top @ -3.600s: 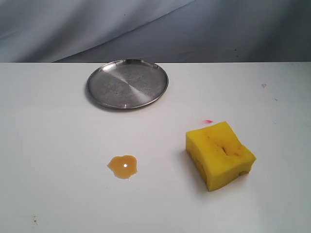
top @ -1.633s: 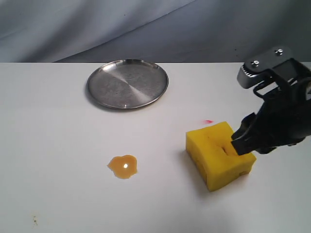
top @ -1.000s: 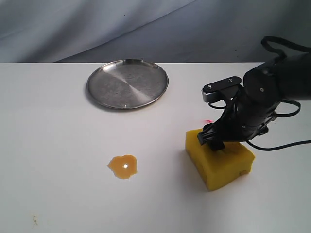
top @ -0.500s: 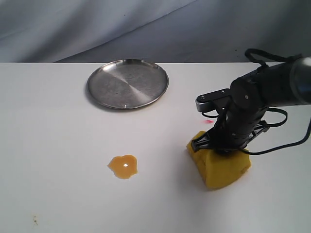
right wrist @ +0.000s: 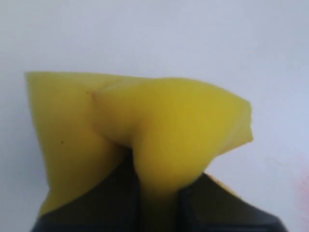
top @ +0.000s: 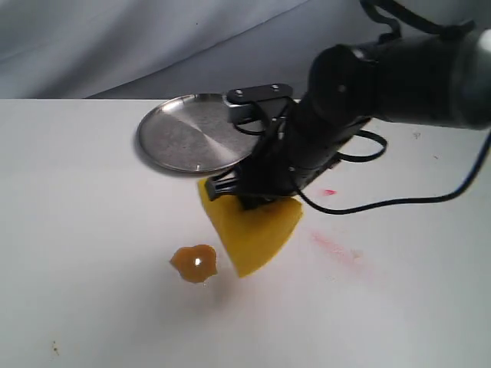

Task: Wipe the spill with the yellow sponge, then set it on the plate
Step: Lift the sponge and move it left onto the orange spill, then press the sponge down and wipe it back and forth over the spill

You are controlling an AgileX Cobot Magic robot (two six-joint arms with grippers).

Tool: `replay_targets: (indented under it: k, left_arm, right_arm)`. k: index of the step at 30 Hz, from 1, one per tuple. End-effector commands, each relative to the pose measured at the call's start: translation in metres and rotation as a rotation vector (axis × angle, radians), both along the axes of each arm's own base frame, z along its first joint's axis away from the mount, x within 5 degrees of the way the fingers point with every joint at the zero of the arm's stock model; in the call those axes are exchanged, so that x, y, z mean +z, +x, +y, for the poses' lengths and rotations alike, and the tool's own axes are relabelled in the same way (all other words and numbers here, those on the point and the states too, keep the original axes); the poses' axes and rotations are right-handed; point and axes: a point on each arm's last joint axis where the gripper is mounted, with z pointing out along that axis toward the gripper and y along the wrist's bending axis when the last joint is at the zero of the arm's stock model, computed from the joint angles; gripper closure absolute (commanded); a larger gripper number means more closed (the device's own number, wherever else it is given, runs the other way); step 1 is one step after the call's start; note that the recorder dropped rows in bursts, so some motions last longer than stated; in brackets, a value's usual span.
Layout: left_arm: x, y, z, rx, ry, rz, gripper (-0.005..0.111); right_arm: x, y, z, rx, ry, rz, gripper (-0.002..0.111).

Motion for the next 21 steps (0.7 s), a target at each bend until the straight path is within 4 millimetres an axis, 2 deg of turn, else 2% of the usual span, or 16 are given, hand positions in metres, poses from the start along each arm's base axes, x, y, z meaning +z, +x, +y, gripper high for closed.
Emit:
replay_targets:
  k: [1, 2, 4, 6, 8, 14, 21]
  left_arm:
    - [0.002, 0.0, 0.0, 0.003, -0.017, -0.011, 0.107]
    - [0.002, 0.0, 0.0, 0.003, -0.017, -0.011, 0.107]
    - [0.002, 0.0, 0.0, 0.003, -0.017, -0.011, 0.107]
    - [0.002, 0.0, 0.0, 0.003, -0.017, -0.011, 0.107]
    - [0.002, 0.0, 0.0, 0.003, -0.017, -0.011, 0.107]
    - [0.002, 0.0, 0.0, 0.003, -0.017, -0.011, 0.107]
    - [0.002, 0.0, 0.0, 0.003, -0.017, -0.011, 0.107]
  right_arm:
    - [-0.008, -0.005, 0.057, 0.068, 0.06, 0.037, 0.108]
    - [-0.018, -0.003, 0.075, 0.09, 0.055, 0.046, 0.108]
    - [-0.035, -0.001, 0.095, 0.108, 0.038, 0.088, 0.108]
    - [-0.054, 0.0, 0.109, 0.118, 0.03, 0.112, 0.108]
    - [-0.066, 0.0, 0.115, 0.126, 0.013, 0.127, 0.108]
    - [-0.087, 0.0, 0.111, 0.145, -0.084, 0.135, 0.108]
    - [-0.091, 0.013, 0.089, 0.133, -0.259, 0.11, 0.108]
